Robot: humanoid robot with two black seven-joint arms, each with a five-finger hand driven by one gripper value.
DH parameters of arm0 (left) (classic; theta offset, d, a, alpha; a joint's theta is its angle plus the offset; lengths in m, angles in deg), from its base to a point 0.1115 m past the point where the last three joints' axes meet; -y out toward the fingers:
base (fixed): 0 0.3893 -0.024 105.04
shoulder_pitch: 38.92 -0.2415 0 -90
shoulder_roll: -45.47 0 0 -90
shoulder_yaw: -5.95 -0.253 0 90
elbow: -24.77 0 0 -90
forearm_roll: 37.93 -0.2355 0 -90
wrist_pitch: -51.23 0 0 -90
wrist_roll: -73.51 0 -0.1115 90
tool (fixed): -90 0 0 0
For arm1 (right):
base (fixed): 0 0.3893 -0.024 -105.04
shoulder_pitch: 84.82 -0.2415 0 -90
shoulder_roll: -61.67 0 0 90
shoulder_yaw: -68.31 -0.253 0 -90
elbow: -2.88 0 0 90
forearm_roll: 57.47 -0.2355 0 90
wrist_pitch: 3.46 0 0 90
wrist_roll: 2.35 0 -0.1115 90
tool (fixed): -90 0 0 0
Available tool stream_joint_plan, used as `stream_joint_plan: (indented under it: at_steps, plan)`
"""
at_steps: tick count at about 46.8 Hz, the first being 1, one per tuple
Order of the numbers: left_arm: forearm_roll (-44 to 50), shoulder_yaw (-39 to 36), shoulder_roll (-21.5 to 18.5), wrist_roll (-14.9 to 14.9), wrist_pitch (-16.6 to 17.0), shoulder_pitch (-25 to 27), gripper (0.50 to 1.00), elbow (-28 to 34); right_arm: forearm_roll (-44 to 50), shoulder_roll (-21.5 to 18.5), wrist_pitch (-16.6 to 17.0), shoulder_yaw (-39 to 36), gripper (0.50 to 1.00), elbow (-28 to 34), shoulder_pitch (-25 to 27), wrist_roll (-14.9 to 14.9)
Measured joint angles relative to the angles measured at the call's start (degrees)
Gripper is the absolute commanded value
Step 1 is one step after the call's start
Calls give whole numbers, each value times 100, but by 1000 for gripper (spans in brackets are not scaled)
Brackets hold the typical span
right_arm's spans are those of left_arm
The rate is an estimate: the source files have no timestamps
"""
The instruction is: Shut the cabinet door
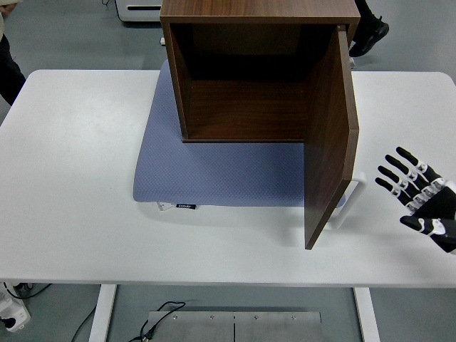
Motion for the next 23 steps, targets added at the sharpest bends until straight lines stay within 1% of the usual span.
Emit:
stream_joint_plan:
  at_steps: [5,23]
  plan:
    - [0,-2,0,0,0,0,1000,0,57,-101,0,171,1000,-2,-128,1]
    - [0,-3,0,-1,0,0,1000,0,102,-230,0,672,1000,-2,-615,11]
